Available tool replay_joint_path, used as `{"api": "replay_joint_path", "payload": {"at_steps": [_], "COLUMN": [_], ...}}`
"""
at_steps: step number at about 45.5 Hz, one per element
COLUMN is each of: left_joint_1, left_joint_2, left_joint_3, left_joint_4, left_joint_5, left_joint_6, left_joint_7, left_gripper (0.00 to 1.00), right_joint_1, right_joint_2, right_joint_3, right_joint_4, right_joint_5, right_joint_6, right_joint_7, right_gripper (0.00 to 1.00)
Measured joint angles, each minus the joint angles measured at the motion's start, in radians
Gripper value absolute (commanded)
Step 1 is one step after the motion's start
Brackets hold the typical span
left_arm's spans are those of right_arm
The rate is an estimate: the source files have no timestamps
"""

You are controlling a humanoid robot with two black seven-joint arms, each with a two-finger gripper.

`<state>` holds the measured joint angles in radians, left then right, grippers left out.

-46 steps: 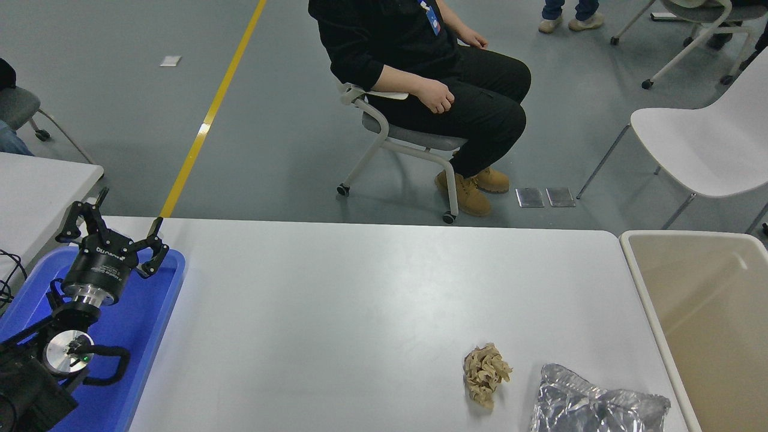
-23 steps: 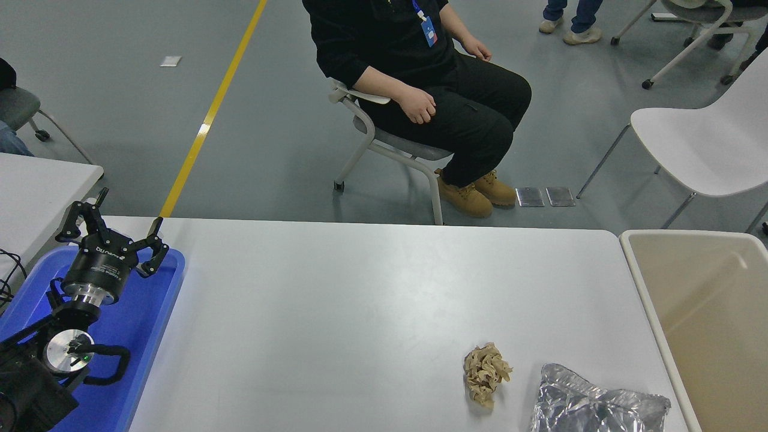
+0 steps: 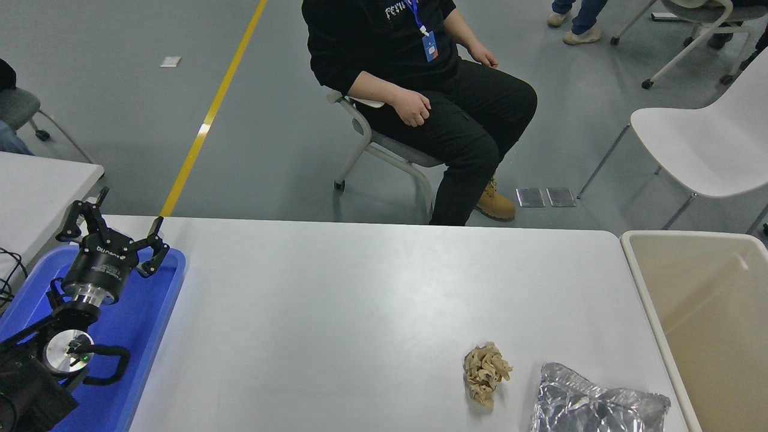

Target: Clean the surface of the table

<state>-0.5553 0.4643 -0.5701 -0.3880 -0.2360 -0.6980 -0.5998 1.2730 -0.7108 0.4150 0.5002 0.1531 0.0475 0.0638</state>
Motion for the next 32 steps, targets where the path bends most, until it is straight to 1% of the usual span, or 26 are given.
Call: {"api": "replay_joint_path", "payload": {"at_steps": [8, 15, 32], "left_joint_1": [0.000, 0.000, 0.000], "left_joint_2": [0.000, 0.000, 0.000], "left_joint_3": [0.000, 0.000, 0.000], "left_joint_4": [0.000, 0.000, 0.000], "left_joint_5": [0.000, 0.000, 0.000], "left_joint_6": [0.000, 0.000, 0.000], "left_joint_7": [0.000, 0.000, 0.000], "left_gripper": [1.00, 1.00, 1.00], "right_joint_1": [-0.078, -0.147, -0.324], "right_joint_2": [-0.005, 0.016, 0.118], "right_joint_3": [0.096, 0.144, 0.186], "right_joint_4": [0.113, 0.161, 0.202], "right_joint_5": [-0.005, -0.009, -0.013], "right_joint_6": [0.026, 0.037, 0.078], "right_joint_7": [0.005, 0.026, 0.132], "right_gripper": [0.99, 0.99, 0.99]}}
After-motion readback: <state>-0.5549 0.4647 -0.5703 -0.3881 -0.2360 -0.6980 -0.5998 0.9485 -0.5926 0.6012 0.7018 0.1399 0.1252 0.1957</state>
